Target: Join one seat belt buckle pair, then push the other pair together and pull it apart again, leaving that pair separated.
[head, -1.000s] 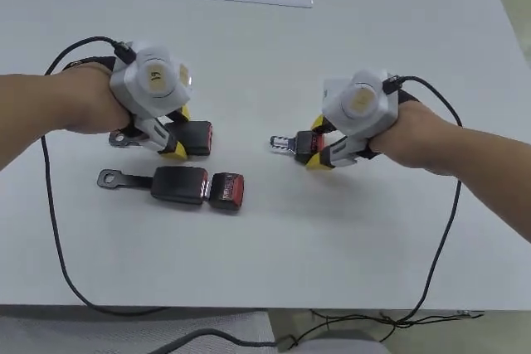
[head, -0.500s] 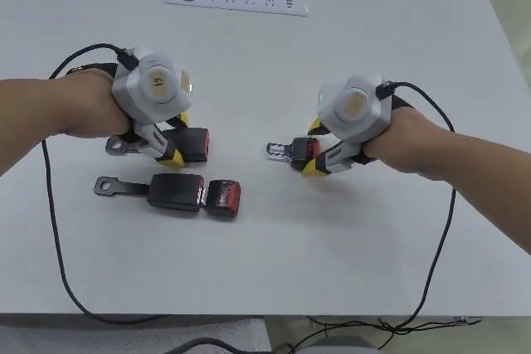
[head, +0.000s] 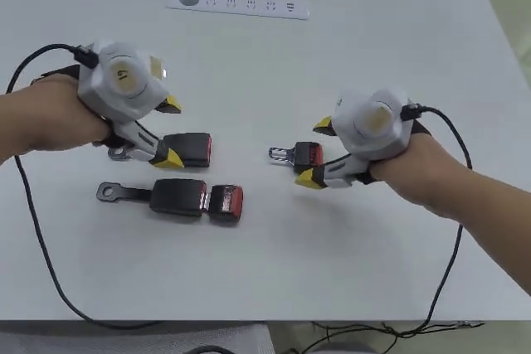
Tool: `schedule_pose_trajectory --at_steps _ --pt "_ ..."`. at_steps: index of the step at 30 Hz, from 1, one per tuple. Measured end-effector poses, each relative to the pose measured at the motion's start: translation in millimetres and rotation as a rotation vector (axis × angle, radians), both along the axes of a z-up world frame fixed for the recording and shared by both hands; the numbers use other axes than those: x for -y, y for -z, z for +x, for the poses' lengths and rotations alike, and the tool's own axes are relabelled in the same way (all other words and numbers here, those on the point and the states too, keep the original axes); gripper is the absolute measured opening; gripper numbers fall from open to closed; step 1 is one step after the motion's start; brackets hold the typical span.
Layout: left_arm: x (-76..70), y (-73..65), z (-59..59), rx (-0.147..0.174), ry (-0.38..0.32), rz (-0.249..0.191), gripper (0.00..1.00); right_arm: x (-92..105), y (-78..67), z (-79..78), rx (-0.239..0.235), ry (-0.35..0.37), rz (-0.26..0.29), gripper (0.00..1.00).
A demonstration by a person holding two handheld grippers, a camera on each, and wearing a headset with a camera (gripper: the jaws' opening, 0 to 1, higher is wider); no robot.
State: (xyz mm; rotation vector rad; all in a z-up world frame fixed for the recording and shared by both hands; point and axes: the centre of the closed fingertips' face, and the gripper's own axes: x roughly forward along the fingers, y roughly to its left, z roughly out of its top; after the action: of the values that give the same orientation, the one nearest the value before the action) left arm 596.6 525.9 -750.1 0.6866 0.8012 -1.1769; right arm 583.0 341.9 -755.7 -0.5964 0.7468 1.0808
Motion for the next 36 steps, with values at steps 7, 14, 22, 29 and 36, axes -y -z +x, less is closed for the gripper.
schedule_pose_trajectory --at_steps 7,14,22,29,36 --pt "-23.3 -17.0 -17.2 0.043 -0.141 -0.073 0.78 -0.7 -12.2 -24.3 -0.005 0.046 0.049 0.77" --pt "-47.2 -14.8 -49.2 0.014 -0.231 -0.099 0.89 -1.3 -16.2 -47.8 -0.009 0.091 0.087 0.86" --pt "-70.1 -20.0 -76.1 -0.015 -0.401 -0.155 1.0 0.2 -23.0 -69.8 -0.02 0.18 0.142 0.97" --pt "-92.8 -13.5 -93.6 -0.033 -0.476 -0.181 1.0 8.2 -25.5 -78.9 0.0 0.249 0.188 0.99" --pt "-101.6 -16.4 -103.2 -0.035 -0.537 -0.229 1.0 6.0 -35.1 -93.1 -0.012 0.286 0.228 0.99"
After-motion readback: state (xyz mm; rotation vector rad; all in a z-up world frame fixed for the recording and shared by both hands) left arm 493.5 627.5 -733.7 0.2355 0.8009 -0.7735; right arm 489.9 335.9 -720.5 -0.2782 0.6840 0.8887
